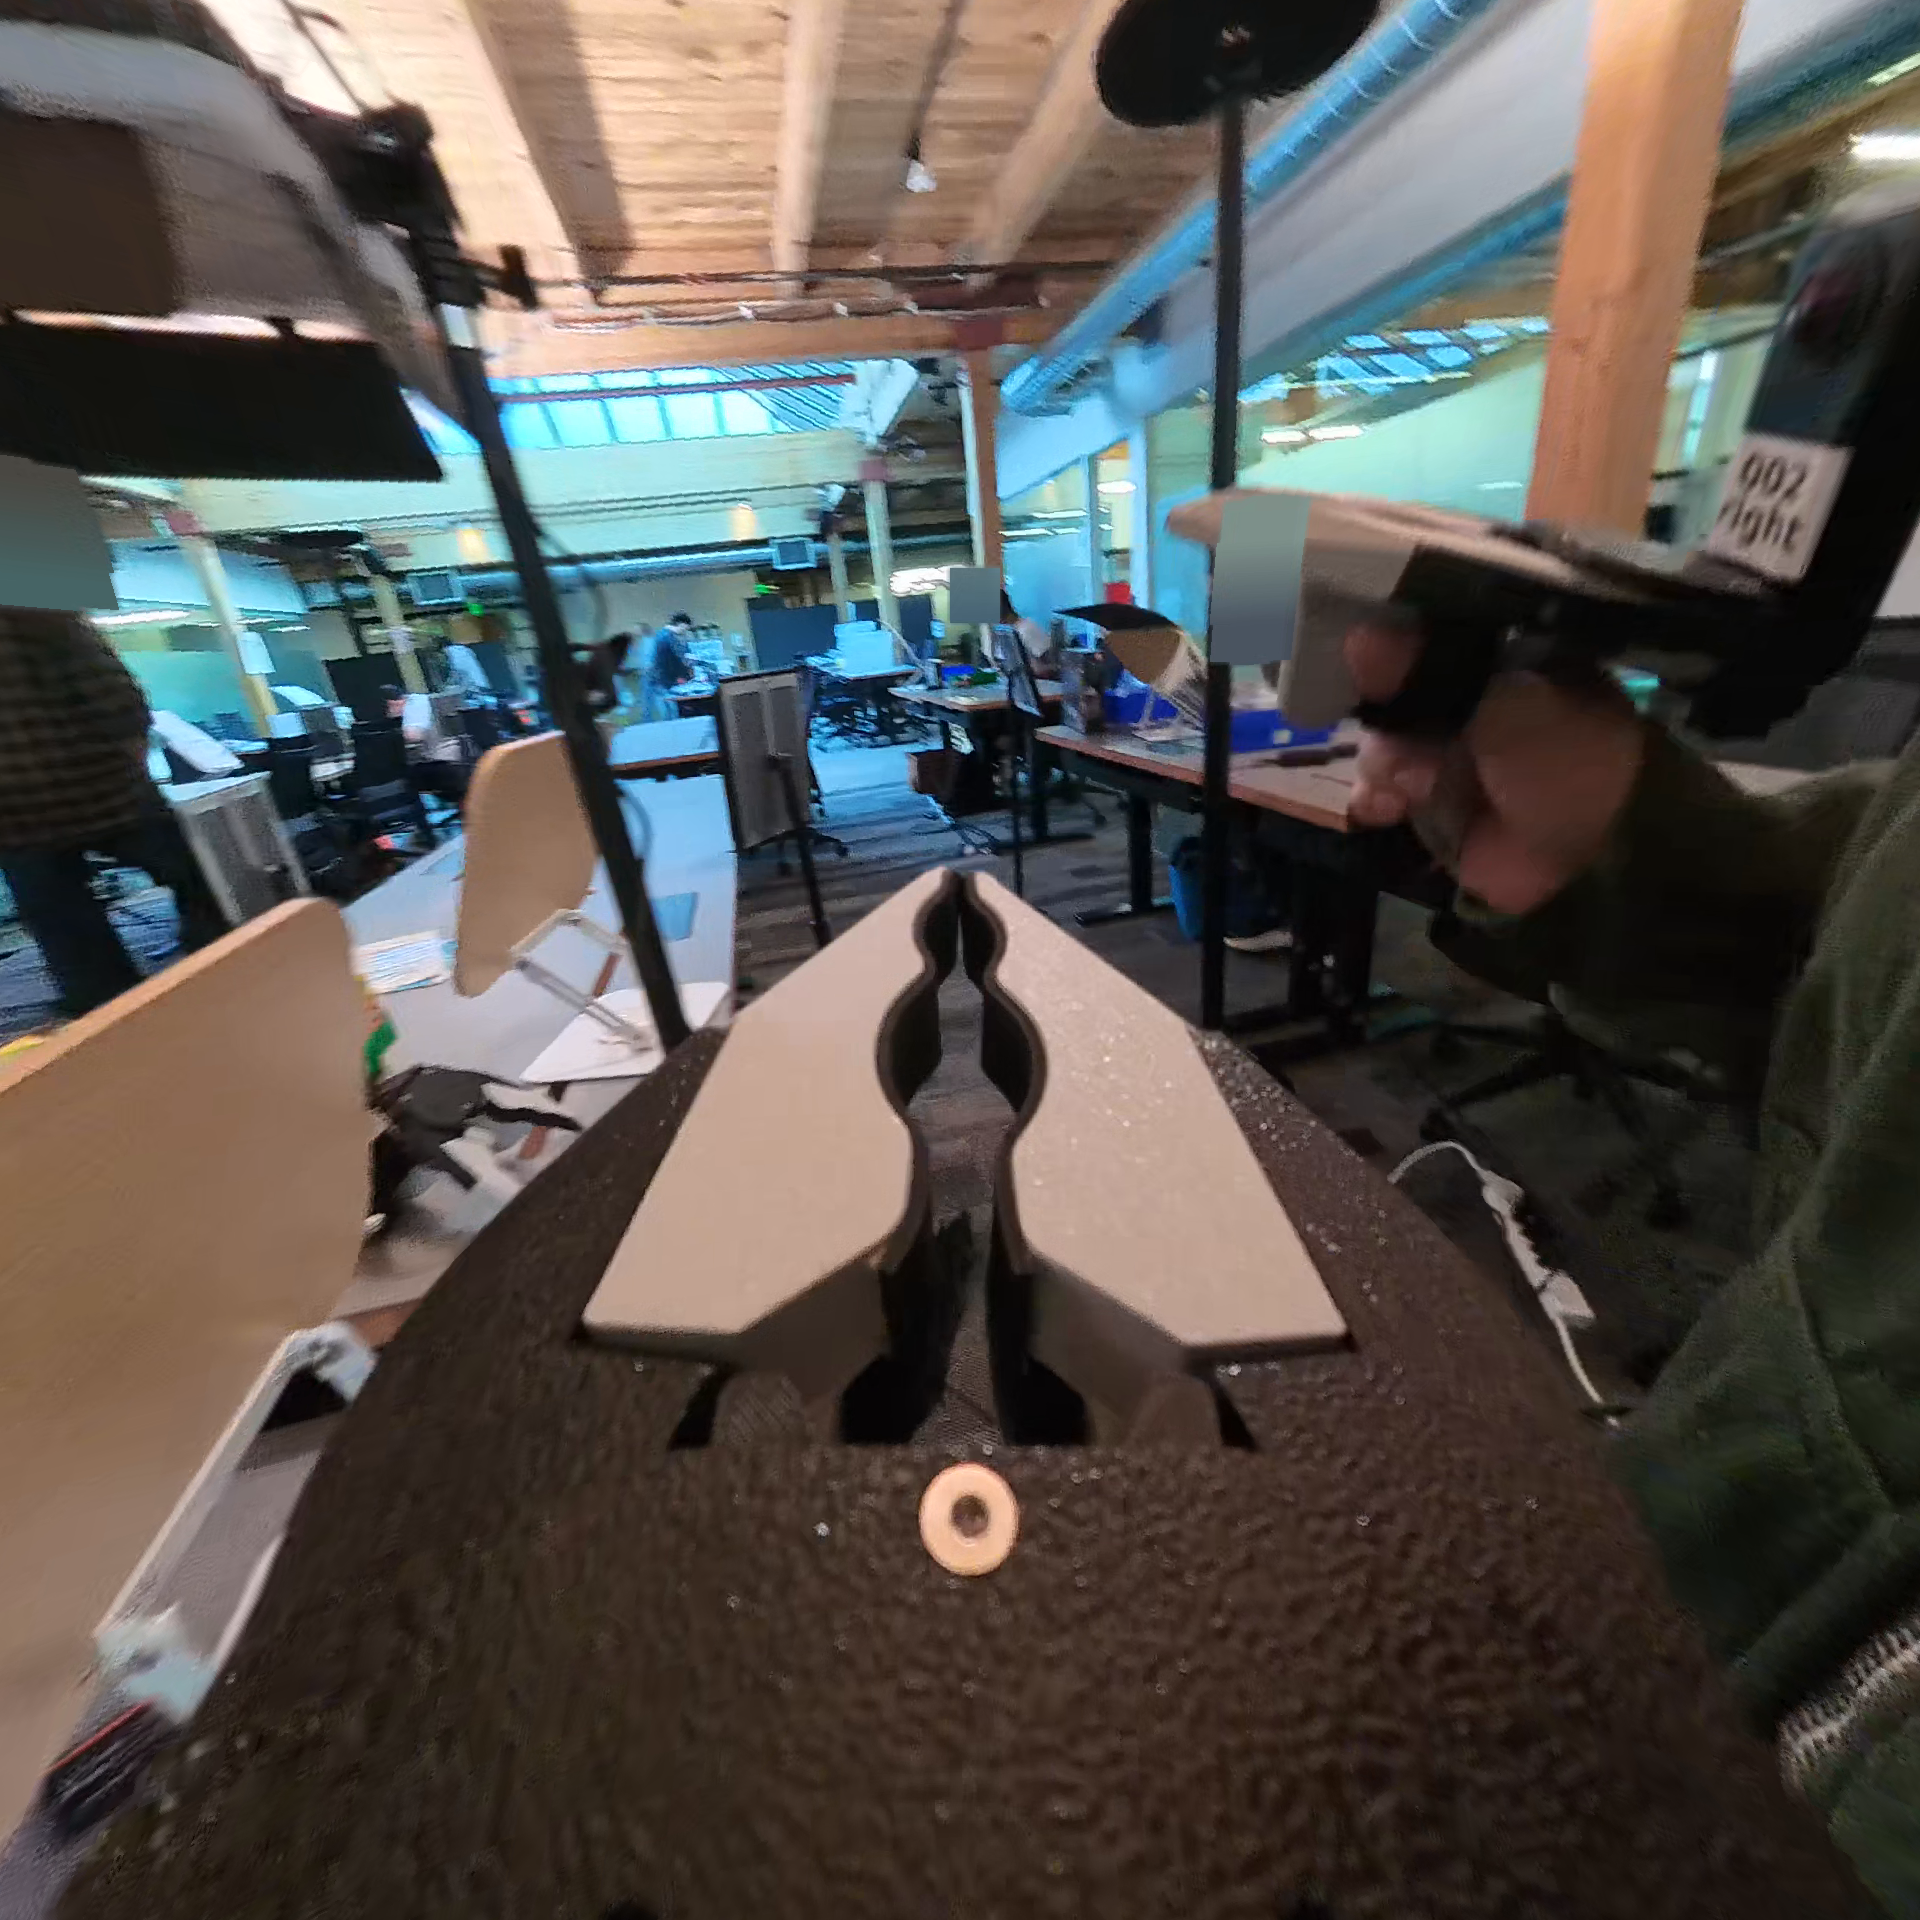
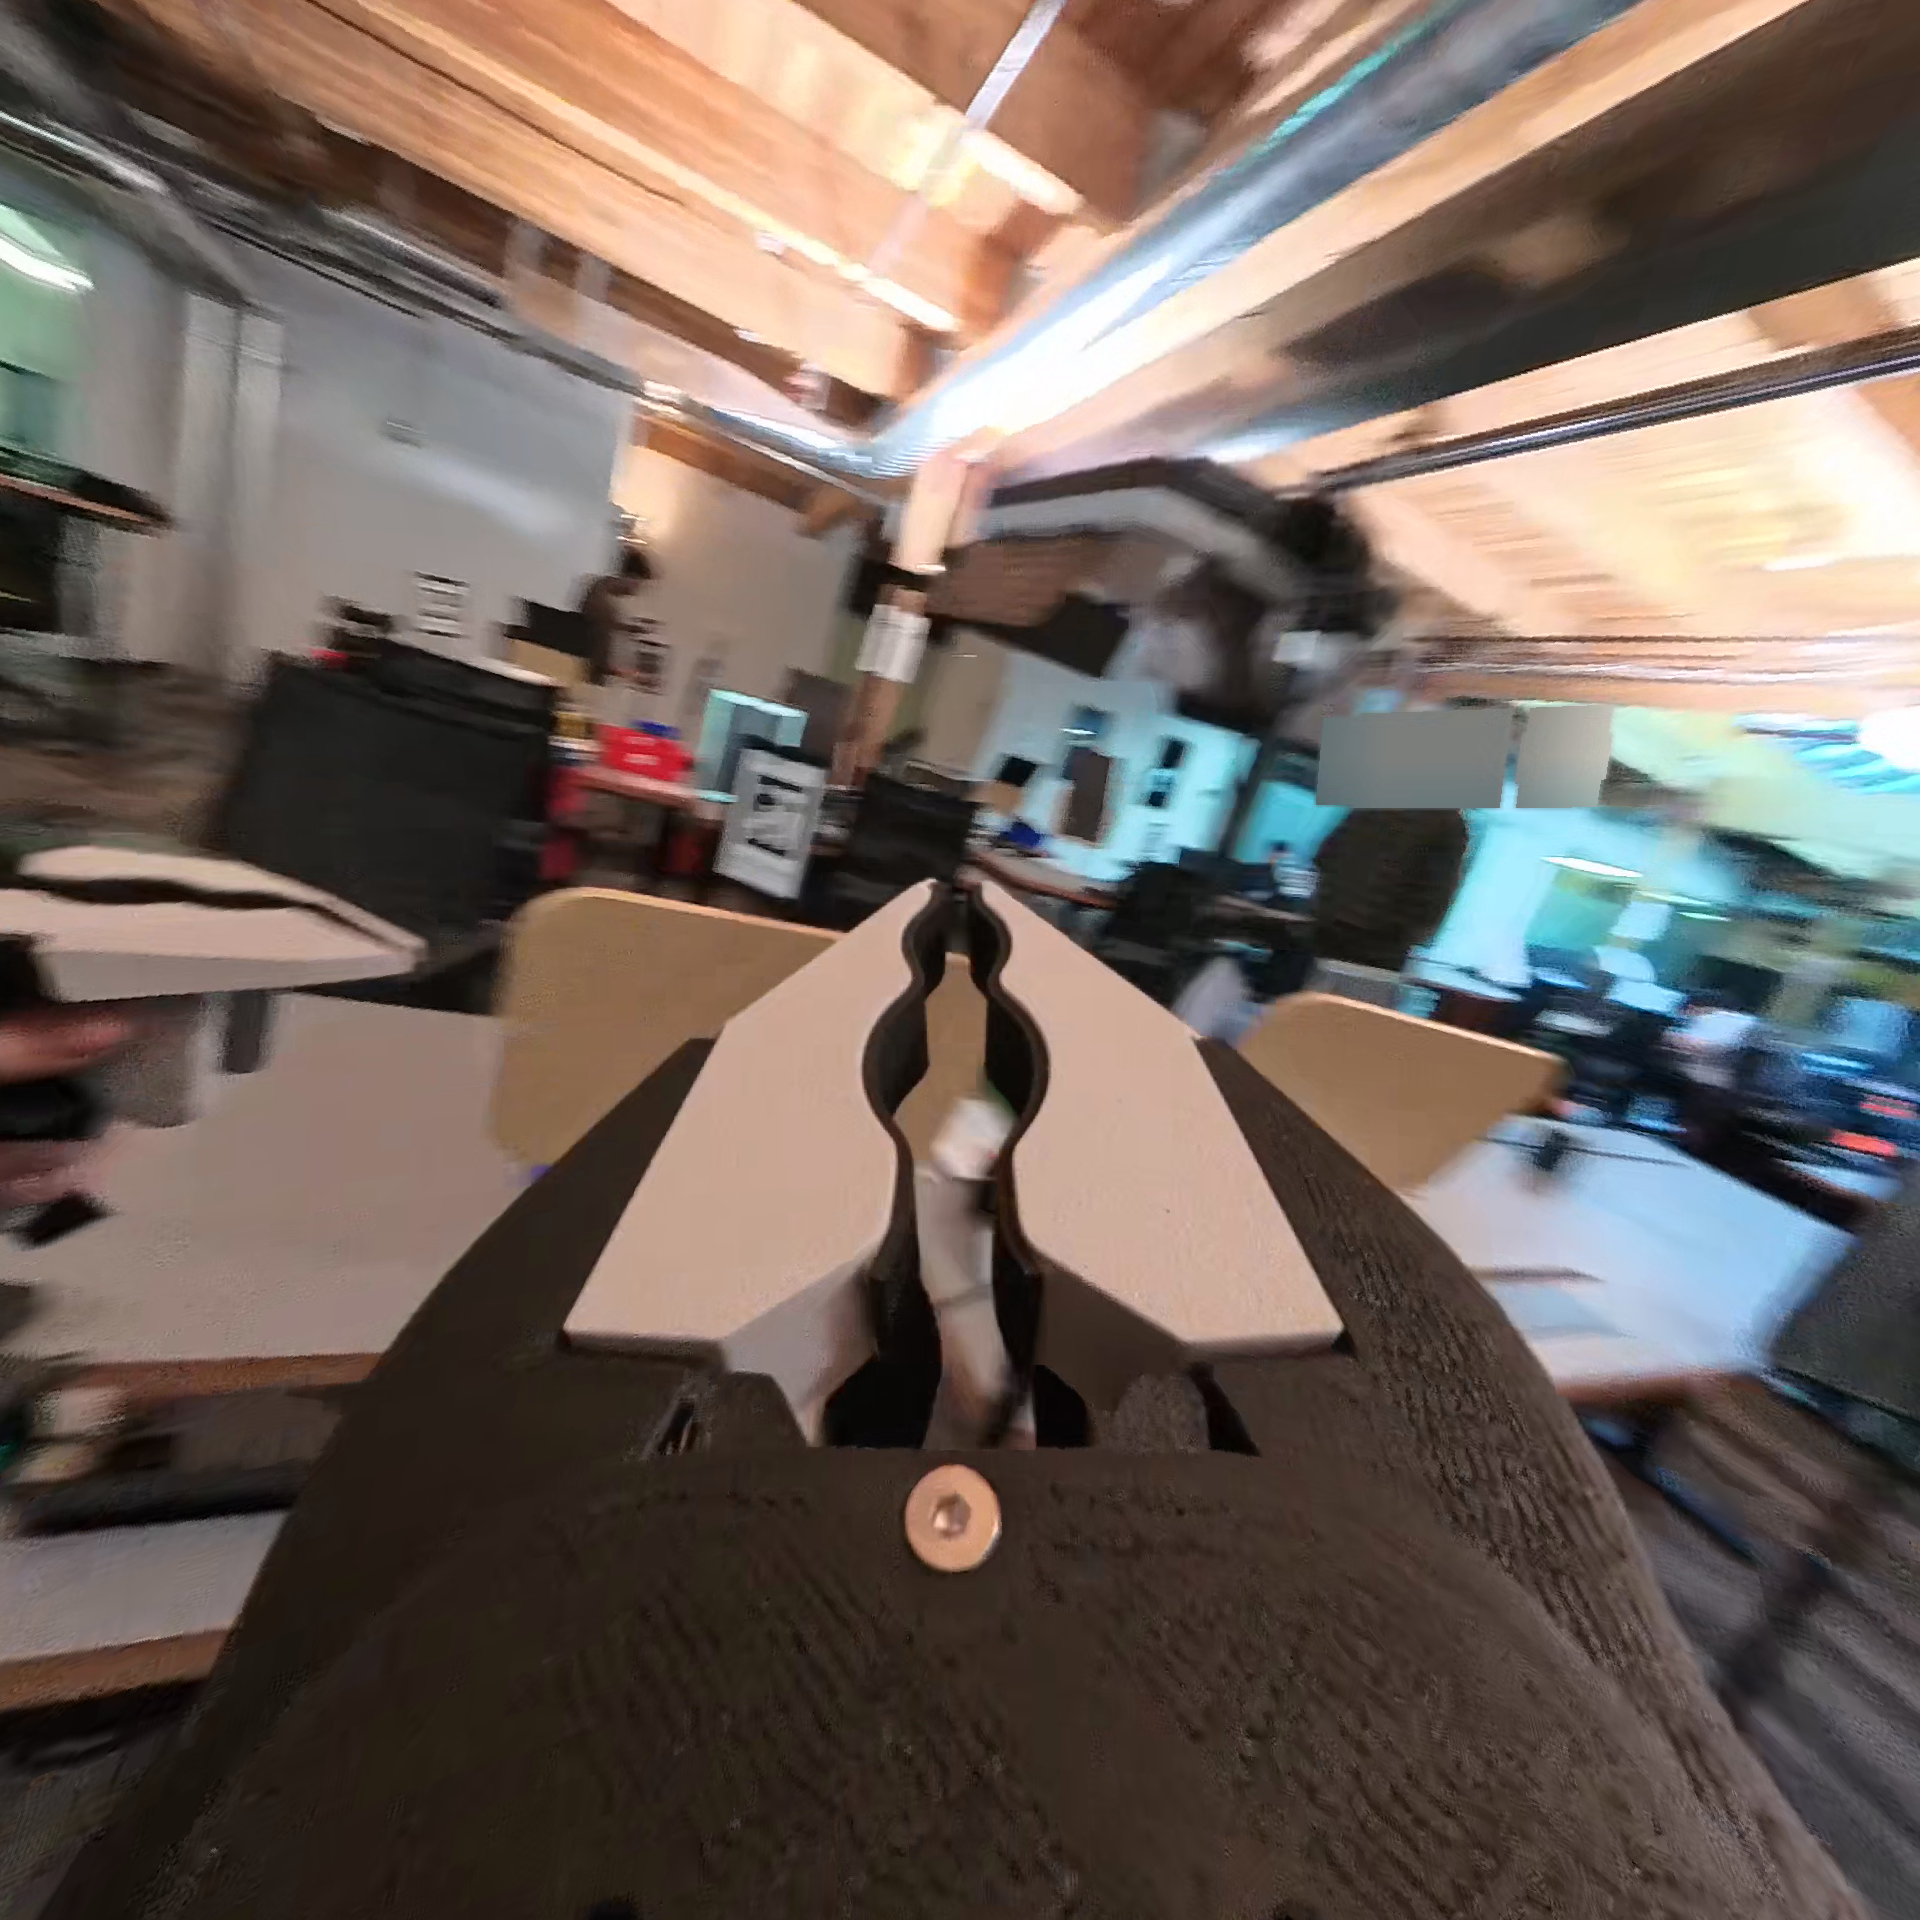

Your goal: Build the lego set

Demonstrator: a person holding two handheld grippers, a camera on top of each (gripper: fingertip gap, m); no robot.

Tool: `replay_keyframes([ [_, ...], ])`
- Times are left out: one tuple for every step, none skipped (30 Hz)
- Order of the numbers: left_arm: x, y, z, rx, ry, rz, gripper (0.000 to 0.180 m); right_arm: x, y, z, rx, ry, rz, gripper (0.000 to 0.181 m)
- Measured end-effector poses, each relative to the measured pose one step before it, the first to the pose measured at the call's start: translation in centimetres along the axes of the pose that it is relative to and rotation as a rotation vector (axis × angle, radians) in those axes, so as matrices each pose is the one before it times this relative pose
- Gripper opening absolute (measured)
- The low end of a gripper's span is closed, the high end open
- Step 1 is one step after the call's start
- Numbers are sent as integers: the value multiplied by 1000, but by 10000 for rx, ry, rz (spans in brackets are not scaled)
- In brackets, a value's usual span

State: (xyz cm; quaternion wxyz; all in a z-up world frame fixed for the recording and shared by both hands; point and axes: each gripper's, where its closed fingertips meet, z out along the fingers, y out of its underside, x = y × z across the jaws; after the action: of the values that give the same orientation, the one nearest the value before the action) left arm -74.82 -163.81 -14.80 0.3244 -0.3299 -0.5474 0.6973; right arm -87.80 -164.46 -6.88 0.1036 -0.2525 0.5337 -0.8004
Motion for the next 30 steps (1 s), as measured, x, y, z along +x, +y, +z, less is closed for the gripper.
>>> replay_keyframes([
  [919, 197, 1188, -84, 295, -49, 0, 2399, -430, -1658, -48, 720, -269, 3],
  [888, 208, 1290, -34, 258, -109, 0, 2460, -118, -1759, -68, 644, -144, 5],
  [965, 211, 1537, -5, 247, -115, 0, 2073, 80, -1454, -87, 546, -36, 8],
  [1298, 320, 2029, 11, 270, -76, 0, 1895, 285, -1492, -109, 385, -16, 11],
  [1240, 252, 1895, 21, 251, -23, 0, 1750, 480, -1434, -125, 251, -61, 12],
  [1298, 247, 2052, 58, 207, 20, 0, 1475, 558, -1311, -170, 181, -134, 16],
  [1368, 253, 2191, 98, 181, 11, 0, 1496, 665, -1298, -253, 168, -226, 21],
  [1398, 275, 2291, 103, 170, -54, 0, 1639, 707, -1281, -273, 201, -272, 23],
  [1386, 296, 2322, 82, 126, -159, 0, 2062, 865, -1261, -288, 209, -183, 27],
  [1323, 278, 2174, 112, 110, -212, 0, 1544, 831, -889, -293, 81, -18, 30],
  [1448, 428, 1898, 185, 109, -180, 0, 1216, 855, -614, -206, -120, 143, 31],
  [1084, 296, 1593, 161, -1, -138, 0, 855, 721, -298, -70, -267, 249, 33],
  [818, 366, 1231, 76, -103, -66, 0, 587, 669, -24, -17, -315, 280, 36],
  [548, 426, 828, 13, -243, 44, 0, 398, 656, 192, -21, -360, 236, 36],
  [148, 355, 397, -12, -421, 82, 0, 320, 676, 433, -9, -358, 188, 37],
  [-90, 147, -87, -4, -490, 38, 0, -149, 404, 637, 27, -349, 165, 37],
  [-234, -62, -397, -6, -488, 7, 0, -565, 284, 736, 2, -480, 112, 37],
  [-615, -322, -953, -43, -524, 47, 0, -969, 155, 794, -2, -592, -26, 35],
  [-677, -400, -897, -62, -552, 150, 0, -1075, 80, 793, 21, -513, -124, 33],
  [-734, -472, -1031, -76, -545, 263, 0, -1192, -46, 762, 68, -480, -138, 33],
  [-858, -505, -1298, -84, -579, 274, 0, -1384, -263, 706, 173, -508, -37, 33],
  [-872, -575, -1409, -40, -573, 212, 0, -1557, -389, 670, 237, -551, 110, 32],
  [-869, -601, -1641, 2, -558, 145, 0, -1638, -378, 741, 230, -548, 233, 31],
  [-996, -560, -1880, -2, -573, 55, 0, -1732, -328, 841, 196, -509, 297, 31],
  [-1012, -559, -2168, 7, -558, 47, 1, -1908, -262, 1076, 169, -529, 321, 31],
  [-1163, -510, -2416, -12, -593, 81, 7, -2082, -207, 1272, 153, -567, 317, 32],
  [-1405, -423, -2611, -64, -672, 143, 7, -2273, -157, 1504, 142, -611, 274, 32],
  [-1779, -458, -2963, -67, -807, 151, 10, -2505, -107, 1847, 135, -669, 224, 32],
  [-2073, -470, -3212, -29, -873, 143, 12, -2722, 36, 2063, 87, -722, 210, 33],
  [-2394, -457, -3412, -26, -893, 94, 12, -2938, 164, 2354, 18, -781, 235, 33],
])
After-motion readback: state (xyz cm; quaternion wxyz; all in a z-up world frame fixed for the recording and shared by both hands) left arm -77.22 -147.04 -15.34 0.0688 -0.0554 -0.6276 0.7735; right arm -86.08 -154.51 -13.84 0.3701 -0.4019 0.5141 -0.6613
